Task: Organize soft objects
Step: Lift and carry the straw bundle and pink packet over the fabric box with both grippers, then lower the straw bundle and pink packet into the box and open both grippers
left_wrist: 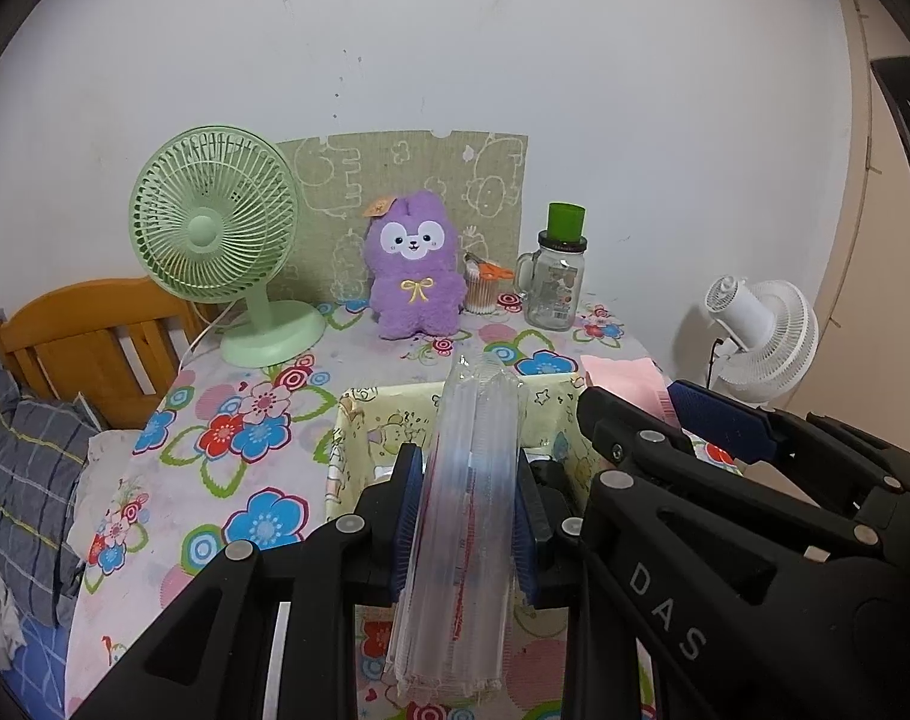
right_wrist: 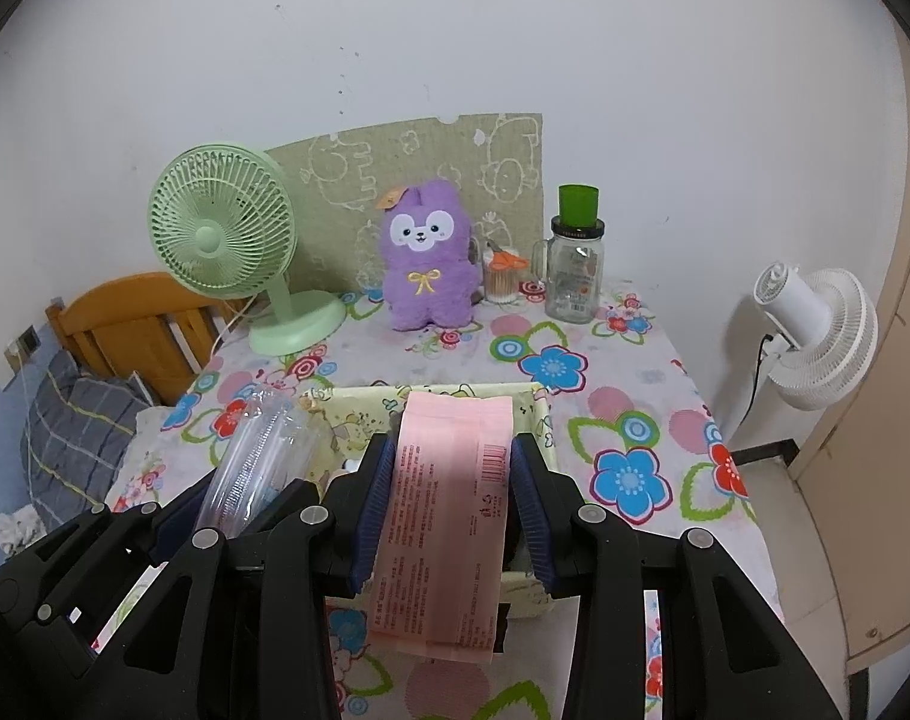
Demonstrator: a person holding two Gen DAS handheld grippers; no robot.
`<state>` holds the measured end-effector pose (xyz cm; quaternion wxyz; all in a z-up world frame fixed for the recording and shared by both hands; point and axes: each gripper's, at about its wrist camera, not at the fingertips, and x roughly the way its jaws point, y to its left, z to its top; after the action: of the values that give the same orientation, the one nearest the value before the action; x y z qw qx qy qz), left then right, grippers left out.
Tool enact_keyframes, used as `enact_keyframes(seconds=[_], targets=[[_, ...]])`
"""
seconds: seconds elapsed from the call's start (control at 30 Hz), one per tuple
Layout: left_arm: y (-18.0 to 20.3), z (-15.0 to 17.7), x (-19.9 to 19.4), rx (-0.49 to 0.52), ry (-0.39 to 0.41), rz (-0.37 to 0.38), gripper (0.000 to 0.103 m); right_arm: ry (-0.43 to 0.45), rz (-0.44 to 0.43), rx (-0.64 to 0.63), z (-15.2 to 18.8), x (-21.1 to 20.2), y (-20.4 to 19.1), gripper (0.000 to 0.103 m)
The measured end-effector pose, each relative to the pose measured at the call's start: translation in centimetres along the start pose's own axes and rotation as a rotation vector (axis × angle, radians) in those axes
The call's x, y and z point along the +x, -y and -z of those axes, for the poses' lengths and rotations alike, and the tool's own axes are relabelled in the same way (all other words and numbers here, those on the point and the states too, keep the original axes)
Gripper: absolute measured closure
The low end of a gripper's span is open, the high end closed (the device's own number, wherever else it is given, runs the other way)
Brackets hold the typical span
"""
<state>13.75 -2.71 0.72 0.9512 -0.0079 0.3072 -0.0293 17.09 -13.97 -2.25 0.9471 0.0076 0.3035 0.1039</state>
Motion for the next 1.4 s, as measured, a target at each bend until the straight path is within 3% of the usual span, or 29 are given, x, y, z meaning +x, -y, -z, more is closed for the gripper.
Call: enact_keyframes(seconds=[0.67,0.73,1.0,1.13,1.4], targets=[[-0.7,-0.4,4.5,-0.017,-0.041,-0.021,0.074,-0.058,-0.017,0.017,-0.6,5.0,0.3,0.06],[-0.8,-0.4,5.0,-0.022,-0.047,-0.023,0.068,-0.063,-0.015,0.021,-0.6,5.4,0.4,0.06],[-1.6,0.0,6.8,-0.04,-0.077,-0.027,0.062,-0.093,-0.009,0.009,-0.2,7.1,0.3,0.06],[-1.6,0.3,6.9,-0.024,-0.076,-0.036,0.042,-0.102,-0.009,0.0,-0.1,7.8,0.1,0.06],[-2.1,0.5,8.0,-0.029,-0.096,-0.042,0.036,-0.119,-0.016,-0.006,0.1,8.9,-0.1,0.06]])
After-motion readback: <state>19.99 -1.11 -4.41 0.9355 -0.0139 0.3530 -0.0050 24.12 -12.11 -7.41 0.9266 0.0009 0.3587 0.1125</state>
